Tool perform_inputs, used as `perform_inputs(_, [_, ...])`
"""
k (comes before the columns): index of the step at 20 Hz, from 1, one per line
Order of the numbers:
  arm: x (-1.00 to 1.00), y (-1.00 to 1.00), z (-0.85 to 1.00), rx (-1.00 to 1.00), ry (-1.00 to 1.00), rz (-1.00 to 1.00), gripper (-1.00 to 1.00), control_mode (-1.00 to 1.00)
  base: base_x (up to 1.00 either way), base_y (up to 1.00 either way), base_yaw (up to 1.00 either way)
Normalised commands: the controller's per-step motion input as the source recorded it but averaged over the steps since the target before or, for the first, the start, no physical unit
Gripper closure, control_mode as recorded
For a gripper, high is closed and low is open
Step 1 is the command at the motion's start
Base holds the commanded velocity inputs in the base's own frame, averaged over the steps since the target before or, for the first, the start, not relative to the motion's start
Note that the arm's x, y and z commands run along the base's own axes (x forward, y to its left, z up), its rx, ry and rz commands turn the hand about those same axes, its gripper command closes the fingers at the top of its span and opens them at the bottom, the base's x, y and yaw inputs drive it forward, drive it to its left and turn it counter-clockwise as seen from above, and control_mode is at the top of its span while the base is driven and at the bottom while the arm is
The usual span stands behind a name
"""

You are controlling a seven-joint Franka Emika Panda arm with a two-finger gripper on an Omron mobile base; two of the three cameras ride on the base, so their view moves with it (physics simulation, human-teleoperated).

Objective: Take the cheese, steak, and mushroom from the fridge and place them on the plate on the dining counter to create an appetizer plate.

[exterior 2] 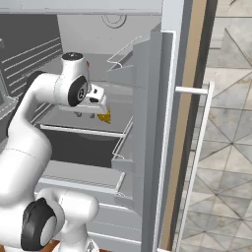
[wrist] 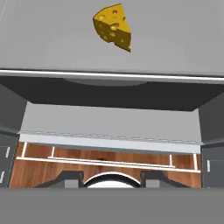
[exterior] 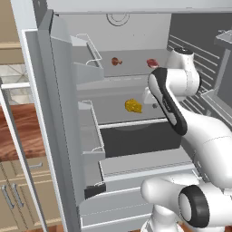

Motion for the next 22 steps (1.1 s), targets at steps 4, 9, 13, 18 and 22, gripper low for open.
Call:
perform_inputs(4, [0.0,0.0,0.0,0.0,-0.06,0.0,-1.0,-1.0,0.0,0.0,0.0])
perform_inputs(9, [0.0,0.0,0.02,0.01,-0.27,0.0,-1.0,-1.0,0.0,0.0,0.0])
perform_inputs(13, [0.0,0.0,0.13,0.0,-0.13,-0.02,-1.0,-1.0,0.0,0.0,0.0])
perform_inputs(18, [0.0,0.0,0.07,0.0,-0.06,-0.02,-1.0,-1.0,0.0,0.0,0.0])
perform_inputs(22, [0.01,0.0,0.17,0.0,-0.09,-0.1,-1.0,-1.0,0.0,0.0,0.0])
